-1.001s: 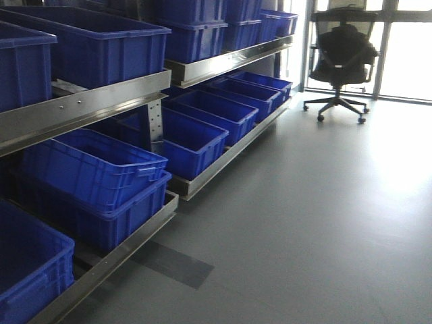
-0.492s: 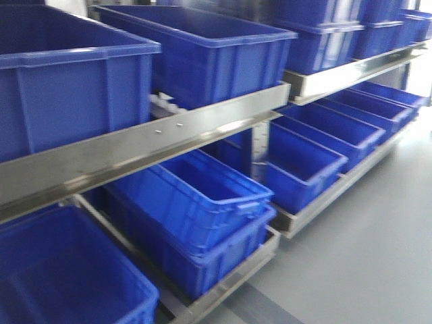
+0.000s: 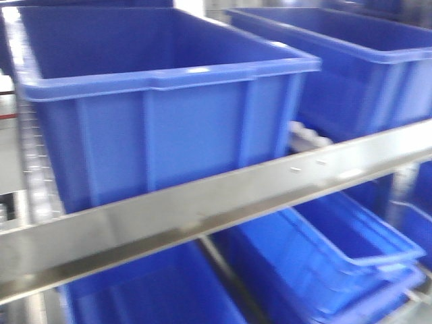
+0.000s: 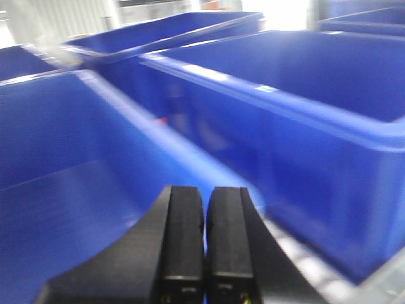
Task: Pick red cube and place on left shelf
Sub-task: 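Turn and approach the shelf, bringing the red cube over a blue crate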
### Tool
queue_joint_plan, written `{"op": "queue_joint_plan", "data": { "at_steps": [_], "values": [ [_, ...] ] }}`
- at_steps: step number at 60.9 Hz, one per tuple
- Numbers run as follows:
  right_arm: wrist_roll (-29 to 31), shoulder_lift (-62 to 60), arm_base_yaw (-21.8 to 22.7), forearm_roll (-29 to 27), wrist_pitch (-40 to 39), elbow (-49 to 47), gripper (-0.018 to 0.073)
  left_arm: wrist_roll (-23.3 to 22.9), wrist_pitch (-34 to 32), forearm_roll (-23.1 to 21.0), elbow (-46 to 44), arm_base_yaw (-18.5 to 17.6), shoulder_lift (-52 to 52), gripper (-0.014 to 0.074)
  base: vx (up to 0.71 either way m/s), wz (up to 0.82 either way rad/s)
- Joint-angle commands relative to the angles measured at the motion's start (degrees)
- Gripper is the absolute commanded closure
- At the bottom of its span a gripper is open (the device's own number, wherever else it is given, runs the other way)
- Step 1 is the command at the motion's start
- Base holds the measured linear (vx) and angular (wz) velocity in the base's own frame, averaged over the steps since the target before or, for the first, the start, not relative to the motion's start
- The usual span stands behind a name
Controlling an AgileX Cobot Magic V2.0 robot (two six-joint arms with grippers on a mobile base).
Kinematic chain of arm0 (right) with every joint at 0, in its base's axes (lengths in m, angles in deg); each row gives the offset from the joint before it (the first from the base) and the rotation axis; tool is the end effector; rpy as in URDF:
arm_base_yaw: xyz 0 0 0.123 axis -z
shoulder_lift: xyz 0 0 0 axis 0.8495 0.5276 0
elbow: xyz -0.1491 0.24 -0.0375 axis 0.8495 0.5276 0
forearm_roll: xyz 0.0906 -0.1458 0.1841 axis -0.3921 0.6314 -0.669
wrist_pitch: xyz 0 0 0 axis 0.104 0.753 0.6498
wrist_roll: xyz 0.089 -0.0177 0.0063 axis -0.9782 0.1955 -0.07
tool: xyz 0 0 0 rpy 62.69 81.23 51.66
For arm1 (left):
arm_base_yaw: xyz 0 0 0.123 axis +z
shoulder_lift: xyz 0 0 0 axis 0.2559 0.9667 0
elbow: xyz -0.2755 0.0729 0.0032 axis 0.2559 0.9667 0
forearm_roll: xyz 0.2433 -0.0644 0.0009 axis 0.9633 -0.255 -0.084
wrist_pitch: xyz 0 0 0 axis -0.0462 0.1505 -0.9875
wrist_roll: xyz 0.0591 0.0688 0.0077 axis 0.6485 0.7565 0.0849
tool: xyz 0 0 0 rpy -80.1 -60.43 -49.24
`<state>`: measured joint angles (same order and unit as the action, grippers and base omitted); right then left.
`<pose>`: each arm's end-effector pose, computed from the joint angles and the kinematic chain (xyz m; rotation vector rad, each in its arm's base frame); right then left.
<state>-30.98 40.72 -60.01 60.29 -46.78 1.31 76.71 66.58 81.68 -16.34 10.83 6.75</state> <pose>0.1018 0.0035 0.2854 -0.0478 1.7382 0.0098 0.0561 -0.0040 0.2073 0.1539 1.5097 0.0505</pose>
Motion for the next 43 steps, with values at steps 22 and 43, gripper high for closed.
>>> {"op": "queue_joint_plan", "data": {
  "at_steps": [22,43],
  "values": [
    [0.4,0.1,0.2,0.7,-4.8,-1.7,0.05,0.0,-5.2,-0.3,1.3,0.0,0.5,0.0491,0.1,0.56],
    [0.4,0.1,0.2,0.7,-4.8,-1.7,0.05,0.0,-5.2,-0.3,1.3,0.0,0.5,0.0491,0.03,0.37]
  ]
}}
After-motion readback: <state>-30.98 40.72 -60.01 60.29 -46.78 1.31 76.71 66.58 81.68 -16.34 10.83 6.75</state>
